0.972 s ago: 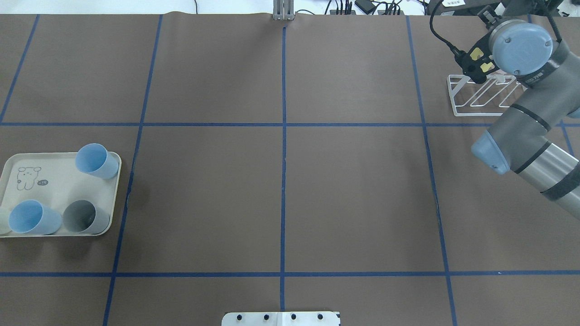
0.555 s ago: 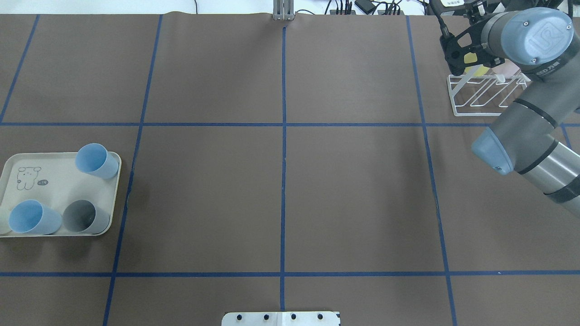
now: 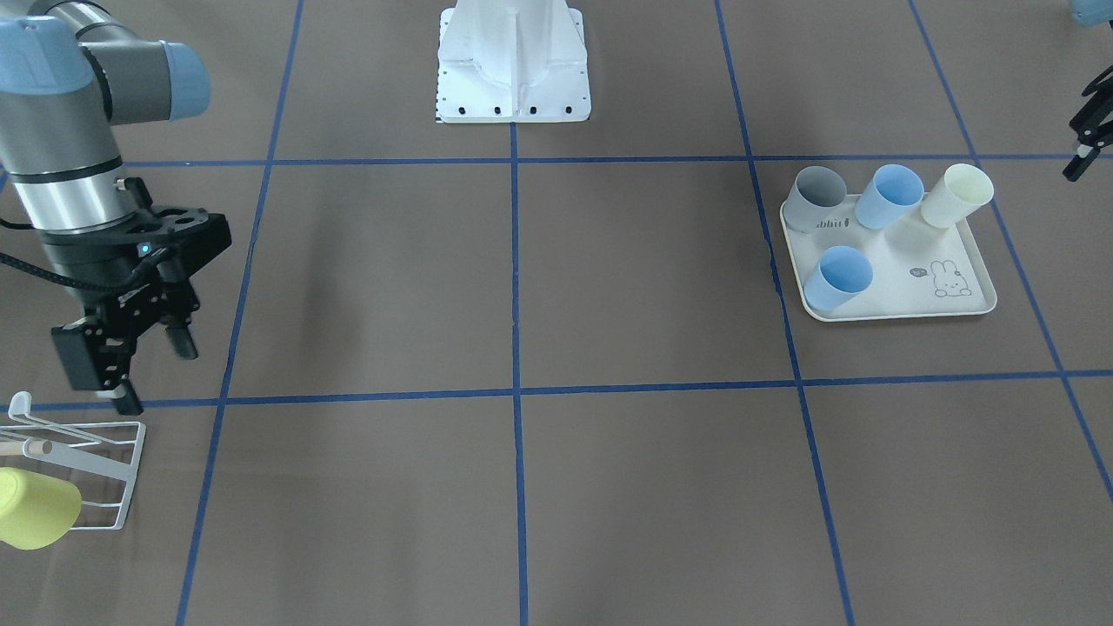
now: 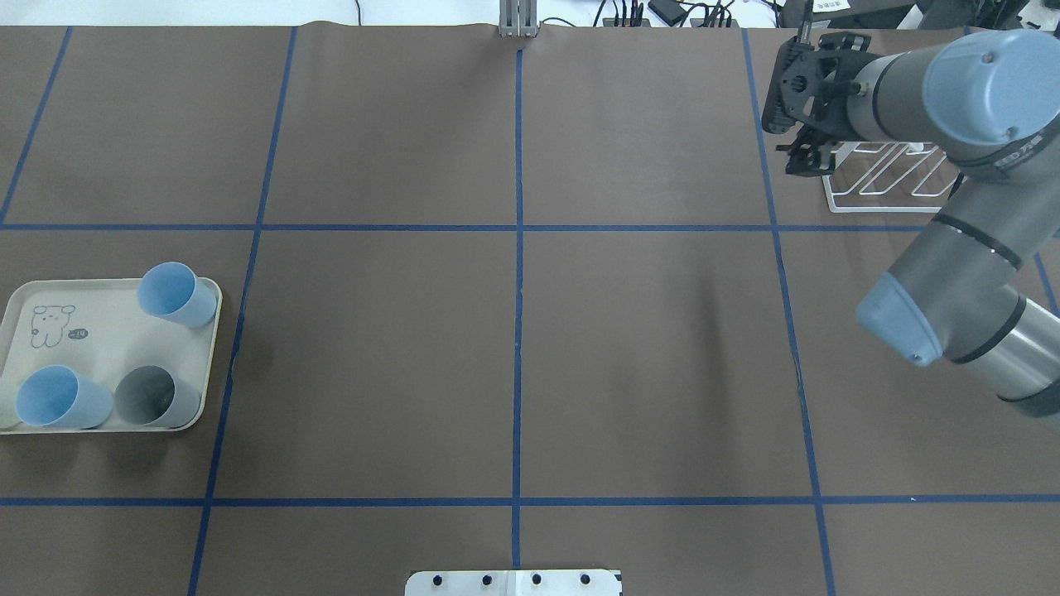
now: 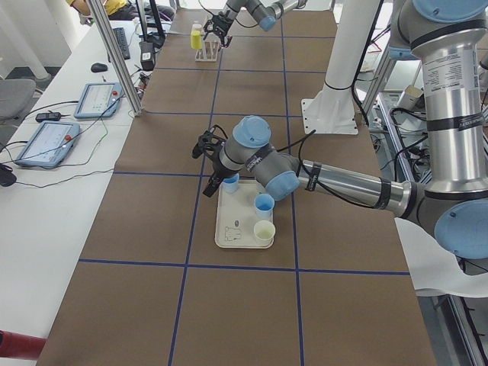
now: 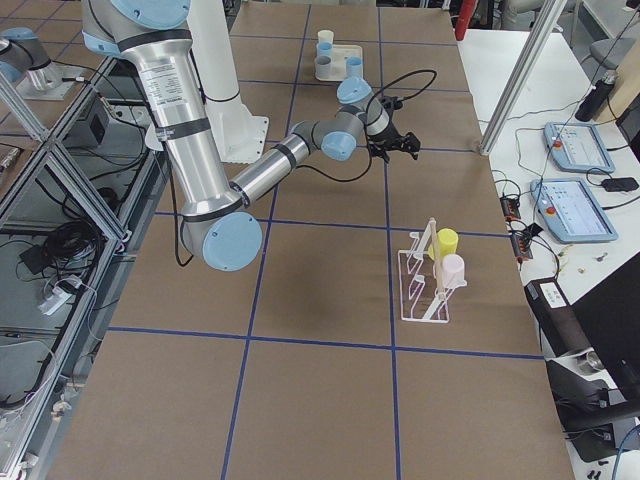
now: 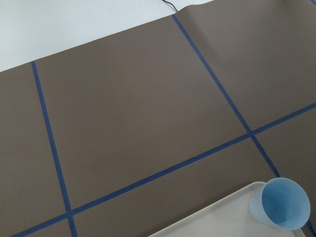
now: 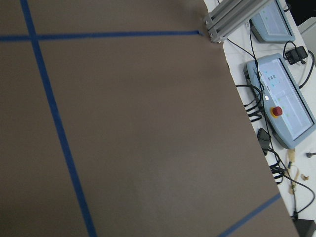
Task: Transfer IKEA cup to right arm and place on rack
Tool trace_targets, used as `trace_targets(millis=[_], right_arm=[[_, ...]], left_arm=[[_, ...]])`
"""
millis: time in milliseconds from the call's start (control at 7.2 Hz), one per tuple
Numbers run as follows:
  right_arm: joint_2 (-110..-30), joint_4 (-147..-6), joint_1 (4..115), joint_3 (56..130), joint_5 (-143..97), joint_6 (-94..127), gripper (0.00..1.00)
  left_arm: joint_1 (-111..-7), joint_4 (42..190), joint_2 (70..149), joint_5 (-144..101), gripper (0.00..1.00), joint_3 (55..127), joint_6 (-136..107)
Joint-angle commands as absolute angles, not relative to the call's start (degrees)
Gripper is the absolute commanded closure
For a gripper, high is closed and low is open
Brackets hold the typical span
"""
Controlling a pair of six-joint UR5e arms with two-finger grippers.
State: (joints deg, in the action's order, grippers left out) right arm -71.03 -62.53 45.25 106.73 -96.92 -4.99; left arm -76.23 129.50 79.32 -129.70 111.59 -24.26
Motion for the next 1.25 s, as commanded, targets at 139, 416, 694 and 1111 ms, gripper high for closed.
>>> trace_targets(millis=[139, 416, 694, 1111], right_arm=[[-70.23, -33.07, 33.34, 100.41, -96.77, 13.43, 0.01], [-70.31, -21.31, 28.93, 99.05, -95.72, 24.56, 0.01], [-70.31, -18.65, 27.34, 99.14, -95.80, 24.43, 0.01], [-70.66, -15.21, 26.63, 99.05, -95.80, 21.02, 0.01]], left_arm=[[-65.61, 142.08, 79.45, -123.42, 0.00, 107.85, -39.50], [-55.77, 143.78, 80.15, -114.57, 0.00, 107.23, -48.56], [-49.42, 143.88, 82.51, -106.56, 0.00, 104.08, -55.17], [-47.12, 143.88, 84.02, -103.45, 0.35, 101.43, -58.08]])
